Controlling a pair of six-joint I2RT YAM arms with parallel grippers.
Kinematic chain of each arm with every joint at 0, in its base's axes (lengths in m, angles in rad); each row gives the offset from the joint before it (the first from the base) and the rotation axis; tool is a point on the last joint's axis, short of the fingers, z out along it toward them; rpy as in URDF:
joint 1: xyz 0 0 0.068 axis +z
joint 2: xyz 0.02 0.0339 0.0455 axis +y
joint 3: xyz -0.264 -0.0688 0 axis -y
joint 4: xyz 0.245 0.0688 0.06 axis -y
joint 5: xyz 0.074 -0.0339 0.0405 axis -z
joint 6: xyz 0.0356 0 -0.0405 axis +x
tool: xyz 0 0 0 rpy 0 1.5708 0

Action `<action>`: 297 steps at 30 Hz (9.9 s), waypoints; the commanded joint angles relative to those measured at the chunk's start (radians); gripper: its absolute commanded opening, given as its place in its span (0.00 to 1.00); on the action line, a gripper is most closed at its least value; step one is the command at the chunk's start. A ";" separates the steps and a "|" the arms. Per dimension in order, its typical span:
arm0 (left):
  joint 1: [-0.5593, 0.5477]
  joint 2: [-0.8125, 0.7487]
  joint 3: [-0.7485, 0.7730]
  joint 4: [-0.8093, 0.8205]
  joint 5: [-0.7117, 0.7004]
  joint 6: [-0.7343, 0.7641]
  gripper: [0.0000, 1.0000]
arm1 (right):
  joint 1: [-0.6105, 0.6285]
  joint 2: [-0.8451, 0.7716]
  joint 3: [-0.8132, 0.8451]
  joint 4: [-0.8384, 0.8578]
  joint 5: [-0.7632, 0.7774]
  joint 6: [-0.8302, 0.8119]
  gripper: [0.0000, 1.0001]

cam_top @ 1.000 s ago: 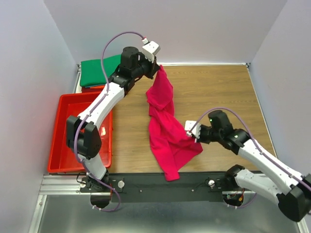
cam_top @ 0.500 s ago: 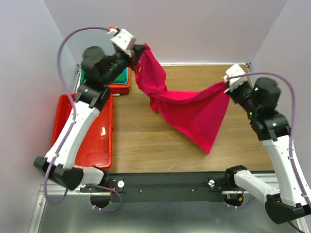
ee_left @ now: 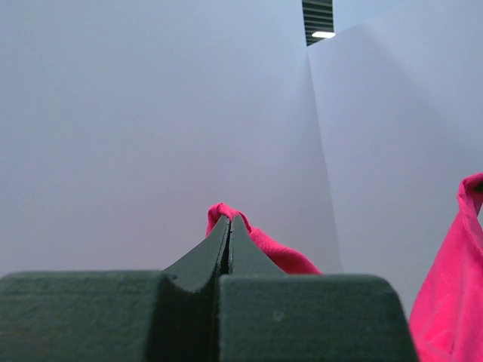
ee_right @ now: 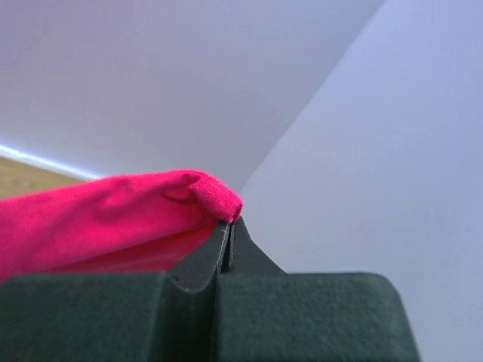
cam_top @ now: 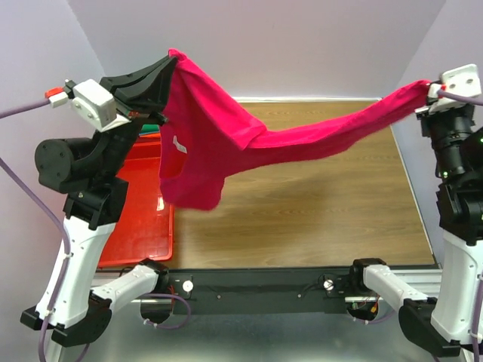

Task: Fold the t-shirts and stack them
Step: Flatten the tshirt out

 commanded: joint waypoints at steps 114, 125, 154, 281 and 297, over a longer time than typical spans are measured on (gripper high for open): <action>0.093 1.547 0.829 -0.653 -0.045 0.179 0.61 | -0.309 0.533 -0.613 -0.020 -0.872 0.019 0.73; 0.081 1.627 0.823 -0.727 -0.018 0.147 0.56 | -0.309 0.527 -0.613 -0.021 -0.869 0.024 0.73; 0.092 1.210 0.098 -0.621 -0.081 0.056 0.10 | -0.319 0.528 -0.619 -0.021 -0.867 0.024 0.73; 0.236 1.359 0.607 -0.673 -0.026 -0.047 0.00 | -0.263 1.469 0.363 -0.007 -0.314 0.320 0.01; 0.237 0.957 0.368 -0.548 -0.018 -0.030 0.00 | -0.263 0.545 -0.440 0.300 -0.364 0.234 0.00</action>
